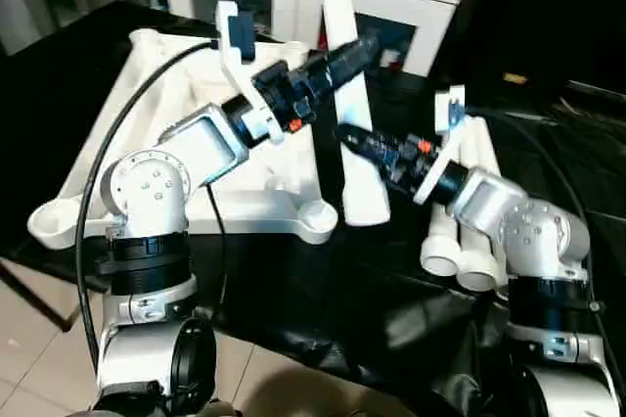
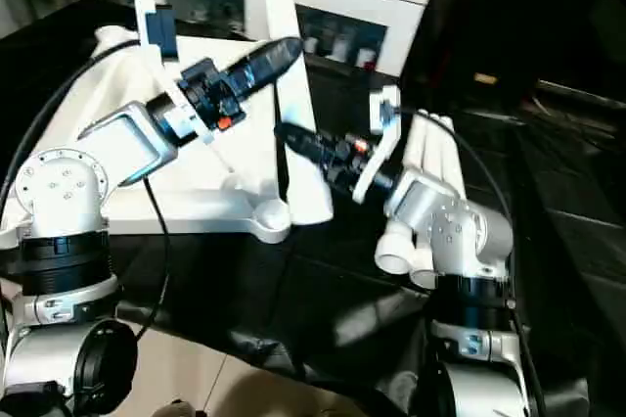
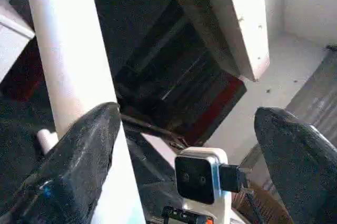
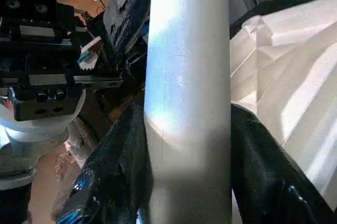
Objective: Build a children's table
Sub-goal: Pick table leg
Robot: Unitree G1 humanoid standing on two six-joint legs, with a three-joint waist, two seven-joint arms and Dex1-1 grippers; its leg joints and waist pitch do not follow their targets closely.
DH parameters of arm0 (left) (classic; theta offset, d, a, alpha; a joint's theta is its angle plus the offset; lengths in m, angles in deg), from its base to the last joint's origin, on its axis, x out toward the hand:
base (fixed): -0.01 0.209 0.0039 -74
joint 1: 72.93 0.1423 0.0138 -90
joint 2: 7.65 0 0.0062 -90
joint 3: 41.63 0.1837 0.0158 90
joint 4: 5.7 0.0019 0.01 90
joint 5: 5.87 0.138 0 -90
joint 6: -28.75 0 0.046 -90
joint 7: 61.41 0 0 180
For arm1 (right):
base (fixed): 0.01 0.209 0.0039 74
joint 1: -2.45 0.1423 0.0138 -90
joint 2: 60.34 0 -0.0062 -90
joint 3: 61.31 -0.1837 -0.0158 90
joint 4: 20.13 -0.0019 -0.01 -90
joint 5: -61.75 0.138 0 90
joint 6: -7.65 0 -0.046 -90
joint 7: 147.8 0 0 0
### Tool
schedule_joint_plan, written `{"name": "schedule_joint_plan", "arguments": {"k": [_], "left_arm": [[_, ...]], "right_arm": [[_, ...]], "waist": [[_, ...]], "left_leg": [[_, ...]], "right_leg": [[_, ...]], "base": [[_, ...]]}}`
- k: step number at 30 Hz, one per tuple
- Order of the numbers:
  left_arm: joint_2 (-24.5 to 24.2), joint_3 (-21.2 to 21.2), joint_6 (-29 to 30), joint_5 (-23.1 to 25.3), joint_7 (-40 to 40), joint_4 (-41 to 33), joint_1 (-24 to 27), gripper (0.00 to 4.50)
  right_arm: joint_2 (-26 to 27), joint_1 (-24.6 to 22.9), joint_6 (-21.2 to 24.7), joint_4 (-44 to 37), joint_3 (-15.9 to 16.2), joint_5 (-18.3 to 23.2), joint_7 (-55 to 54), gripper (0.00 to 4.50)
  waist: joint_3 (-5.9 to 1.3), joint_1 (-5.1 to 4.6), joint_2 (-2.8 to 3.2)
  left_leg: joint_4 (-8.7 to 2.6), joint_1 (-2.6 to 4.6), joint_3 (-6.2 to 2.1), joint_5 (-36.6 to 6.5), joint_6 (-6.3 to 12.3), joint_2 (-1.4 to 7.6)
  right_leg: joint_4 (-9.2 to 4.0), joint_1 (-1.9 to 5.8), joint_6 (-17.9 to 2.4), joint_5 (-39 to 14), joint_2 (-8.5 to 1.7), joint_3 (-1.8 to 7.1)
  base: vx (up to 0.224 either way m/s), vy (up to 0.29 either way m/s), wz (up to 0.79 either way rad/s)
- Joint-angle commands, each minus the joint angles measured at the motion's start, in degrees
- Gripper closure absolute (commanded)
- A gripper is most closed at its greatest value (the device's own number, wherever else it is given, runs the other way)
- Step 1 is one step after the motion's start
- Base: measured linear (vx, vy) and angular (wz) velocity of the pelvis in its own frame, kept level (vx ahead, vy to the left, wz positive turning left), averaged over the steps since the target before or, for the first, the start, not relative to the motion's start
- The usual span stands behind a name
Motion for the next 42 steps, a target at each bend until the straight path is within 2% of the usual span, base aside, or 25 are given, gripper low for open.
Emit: {"name": "schedule_joint_plan", "arguments": {"k": [1, 2, 5, 11, 12, 13, 14, 18, 20, 23, 24, 26, 28, 30, 33, 36, 37, 40, 41, 42], "left_arm": [[-0.05, 0.60, 1.65, -0.72, -3.08, 1.22, -0.72, 0.00], [0.03, 0.36, 1.79, -1.46, -3.79, 1.28, -0.66, 0.00], [0.28, -0.26, 2.69, -2.76, -4.67, 0.92, -0.65, 0.00], [0.23, -0.05, 2.63, -0.58, -5.52, 1.12, -0.29, 0.00], [0.13, -0.07, 2.58, -0.25, -6.00, 1.14, -0.19, 0.00], [0.00, -0.11, 2.57, -0.24, -6.31, 0.99, -0.05, 0.00], [-0.41, 0.07, 2.55, -0.06, -6.77, 0.53, 0.15, 0.00], [-0.73, 0.12, 1.66, 0.13, -8.36, 0.71, 0.11, 0.00], [-0.77, -0.40, 0.37, 0.85, -9.71, 1.80, -0.10, 0.00], [-0.69, -0.69, -0.42, 1.55, -10.12, 2.32, -0.30, 0.00], [-0.45, -1.00, -0.49, 1.30, -10.11, 2.52, -0.51, 0.00], [-0.31, -1.07, -0.56, 1.22, -10.13, 2.65, -0.64, 0.00], [0.57, -1.27, -1.46, 1.42, -10.97, 3.23, -1.08, 0.00], [1.16, -1.44, -2.15, 1.19, -11.69, 3.66, -1.40, 0.00], [1.66, -1.47, -2.86, 1.18, -12.70, 4.16, -1.87, 0.00], [2.32, -1.35, -3.61, 2.69, -15.47, 4.84, -2.39, 0.00], [2.99, -1.57, -4.44, 4.29, -18.15, 5.57, -2.78, 0.19], [3.63, -1.60, -5.14, 5.84, -20.13, 6.11, -3.01, 0.37], [4.43, -1.51, -6.10, 6.62, -21.22, 6.69, -3.09, 0.40], [4.61, -1.47, -6.35, 6.77, -21.47, 6.85, -3.10, 0.50]], "right_arm": [[-0.31, -0.15, 0.11, -3.58, 0.68, 2.40, 1.36, 2.69], [-0.37, -0.30, 0.13, -3.83, 0.90, 2.44, 1.49, 2.69], [-0.48, -0.74, 0.28, -4.65, 1.33, 2.82, 1.48, 2.69], [0.12, -0.35, -1.10, -4.58, 0.94, 2.24, 0.37, 2.69], [0.26, -0.13, -1.95, -4.39, 0.75, 1.74, -0.42, 2.69], [0.13, 0.13, -3.55, -4.25, 1.12, 0.04, -1.66, 2.69], [-0.52, 0.43, -7.71, -4.65, 3.04, -4.20, -3.19, 2.69], [-0.05, 0.91, -10.43, -5.60, 3.97, -6.50, -5.22, 2.69], [-0.46, 1.19, -14.51, -6.50, 6.19, -10.86, -7.17, 2.69], [-0.85, 1.21, -16.19, -7.07, 8.26, -13.22, -7.72, 2.69], [-1.16, 1.04, -17.40, -7.84, 10.21, -14.83, -7.84, 2.69], [-1.22, 0.92, -17.64, -8.23, 11.20, -15.46, -7.90, 2.69], [-2.92, 0.60, -21.68, -7.74, 17.54, -22.38, -9.00, 2.69], [-3.45, 0.75, -24.41, -6.52, 20.73, -26.89, -11.14, 2.69], [-2.44, 1.36, -26.54, -5.22, 21.69, -29.73, -14.21, 2.69], [-0.90, 2.36, -28.96, -4.15, 22.51, -33.37, -19.04, 2.69], [-0.20, 2.93, -30.12, -3.67, 23.18, -35.34, -21.44, 2.69], [0.33, 3.36, -30.92, -3.23, 24.16, -36.82, -23.04, 2.69], [-0.06, 3.79, -32.61, -2.73, 26.42, -39.90, -24.66, 2.69], [-0.20, 3.89, -33.17, -2.58, 27.05, -40.76, -25.09, 2.69]], "waist": [[-4.29, 0.01, 0.94], [-4.29, 0.06, 0.76], [-4.39, 0.16, 0.86], [-4.28, 0.03, 0.90], [-4.29, 0.07, 1.09], [-4.26, 0.00, 1.04], [-4.33, 0.01, 1.27], [-4.28, -0.18, 1.28], [-4.27, -0.23, 1.38], [-4.30, -0.28, 1.38], [-4.32, -0.32, 1.38], [-4.33, -0.34, 1.44], [-4.34, -0.27, 1.46], [-4.28, -0.35, 1.38], [-4.28, -0.44, 1.18], [-4.28, -0.57, 1.28], [-4.29, -0.58, 1.26], [-4.30, -0.72, 1.13], [-4.33, -0.73, 0.91], [-4.35, -0.76, 1.02]], "left_leg": [[-4.14, 0.38, -0.29, -1.94, -0.49, 1.66], [-4.09, 0.29, -0.22, -1.93, -0.53, 1.63], [-4.09, 0.26, -0.29, -0.67, -0.37, 1.68], [-4.17, 0.14, -0.33, -0.90, -0.43, 1.67], [-4.16, 0.22, -0.35, -1.30, -0.73, 1.69], [-4.19, 0.20, -0.33, -1.43, -0.78, 1.68], [-4.19, 0.23, -0.43, -1.27, -1.30, 1.85], [-4.21, 0.22, -0.42, -1.41, -1.48, 1.70], [-4.24, 0.28, -0.45, -1.49, -1.72, 1.73], [-4.19, 0.20, -0.38, -1.17, -1.83, 1.54], [-4.19, 0.25, -0.41, -1.07, -1.69, 1.56], [-4.20, 0.29, -0.45, -1.17, -1.73, 1.64], [-4.15, 0.27, -0.44, -1.18, -1.91, 1.73], [-4.11, 0.23, -0.37, -0.98, -2.22, 1.58], [-4.15, 0.26, -0.39, -1.86, -2.23, 1.57], [-4.17, 0.23, -0.43, -1.72, -2.48, 1.58], [-4.18, 0.27, -0.44, -1.58, -2.61, 1.61], [-4.10, 0.22, -0.43, -1.63, -2.59, 1.46], [-4.11, 0.18, -0.47, -1.37, -2.52, 1.54], [-4.04, 0.17, -0.43, -1.01, -2.58, 1.40]], "right_leg": [[-4.24, 3.74, -11.49, -1.66, -4.51, 2.74], [-4.29, 3.77, -11.55, -1.32, -4.56, 2.76], [-4.06, 3.81, -11.64, 0.42, -4.55, 2.65], [-4.21, 3.87, -11.21, -0.28, -4.64, 2.62], [-4.27, 3.81, -10.90, -1.22, -4.69, 2.63], [-4.35, 3.77, -10.83, -1.34, -4.63, 2.63], [-4.28, 3.69, -10.61, -1.13, -4.80, 2.57], [-4.16, 3.79, -10.16, -0.30, -4.53, 2.63], [-4.18, 3.70, -9.95, -0.32, -4.56, 2.59], [-4.05, 3.86, -9.70, 1.05, -4.40, 2.67], [-4.01, 3.82, -9.75, 1.49, -4.36, 2.64], [-3.94, 3.81, -9.98, 1.89, -4.44, 2.63], [-3.95, 3.80, -10.24, 2.33, -4.59, 2.63], [-3.91, 3.90, -10.32, 2.98, -4.46, 2.71], [-3.85, 3.88, -9.83, 2.21, -4.44, 2.77], [-3.70, 3.79, -9.54, 2.79, -4.35, 2.75], [-3.74, 3.76, -9.44, 2.93, -4.37, 2.74], [-3.67, 3.95, -8.64, 3.38, -4.25, 2.76], [-3.70, 3.95, -8.26, 3.74, -4.34, 2.78], [-3.62, 3.96, -8.09, 4.19, -4.24, 2.79]], "base": [[0.000, 0.000, 0.00], [0.000, 0.000, 0.00], [0.000, 0.000, 0.00], [0.000, 0.000, 0.00], [0.000, 0.000, 0.00], [0.000, 0.000, 0.00], [0.000, 0.000, 0.00], [0.000, 0.000, 0.00], [0.000, 0.000, 0.00], [0.000, 0.000, 0.00], [0.000, 0.000, 0.00], [0.000, 0.000, 0.00], [0.000, 0.000, 0.00], [0.000, 0.000, 0.00], [0.000, 0.000, 0.00], [0.000, 0.000, 0.00], [0.000, 0.000, 0.00], [0.000, 0.000, 0.00], [0.000, 0.000, 0.00], [0.000, 0.000, 0.00]]}}
